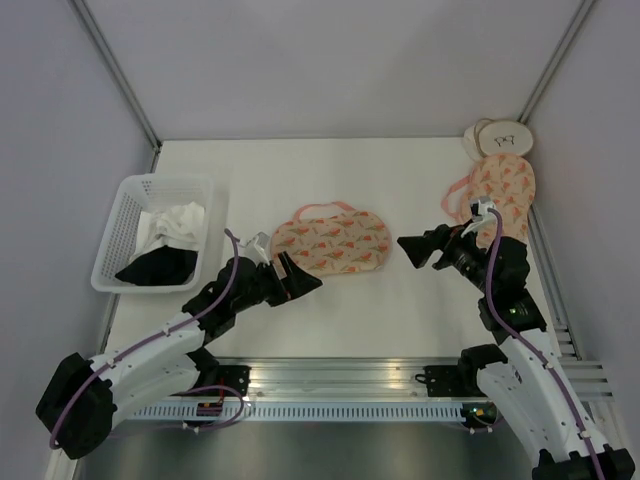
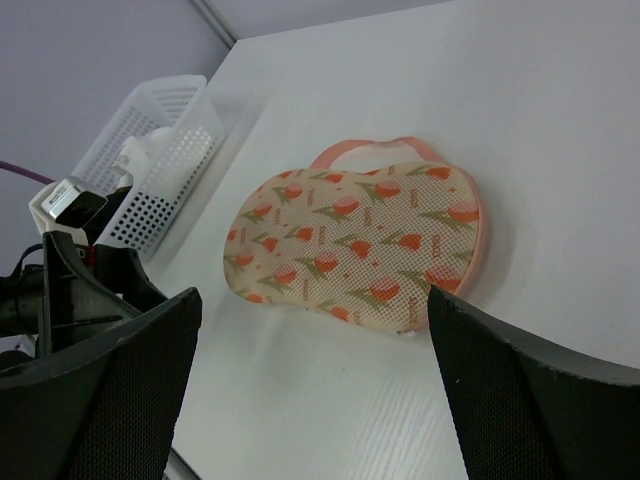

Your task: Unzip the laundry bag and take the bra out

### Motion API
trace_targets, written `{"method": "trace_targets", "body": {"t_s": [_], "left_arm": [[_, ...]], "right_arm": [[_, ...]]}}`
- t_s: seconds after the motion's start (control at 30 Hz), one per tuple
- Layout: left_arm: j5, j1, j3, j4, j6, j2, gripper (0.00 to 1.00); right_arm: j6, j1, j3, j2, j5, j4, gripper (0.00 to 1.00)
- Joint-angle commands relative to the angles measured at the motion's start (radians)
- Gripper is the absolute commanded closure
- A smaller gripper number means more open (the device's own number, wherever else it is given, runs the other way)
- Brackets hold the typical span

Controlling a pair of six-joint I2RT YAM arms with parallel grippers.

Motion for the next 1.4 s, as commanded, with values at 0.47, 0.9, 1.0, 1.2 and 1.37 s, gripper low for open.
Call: {"method": "trace_targets", "body": {"t_s": [0.47,0.9,1.0,1.2,1.37], "left_arm": [[-0.524,-0.222,-0.004,0.306,-0.419,0.314,0.00],[-0.629,-0.236,0.093,0.603,-0.556,0.759,0.00],[-0.647,-0.234,0.128,0.670,-0.548,0.837,0.00],[-0.626,-0.205,0.156,0.771,-0.460,0.891,0.54],[-0.393,-0.121,0.160,0.783,-0.340,0.864,0.98]], "right_arm": [[0.174,0.003,-0.110,-0.138,-0.010,-0.002,0.02],[0.276,0.001,-0.181,-0.138,-0.056,0.050,0.02],[0.244,0.003,-0.183,-0.141,-0.050,-0.010,0.02],[0.228,0.003,-0.189,-0.153,-0.002,-0.093,0.02],[0.251,0.001,-0.225,-0.218,0.071,-0.113,0.02]]}}
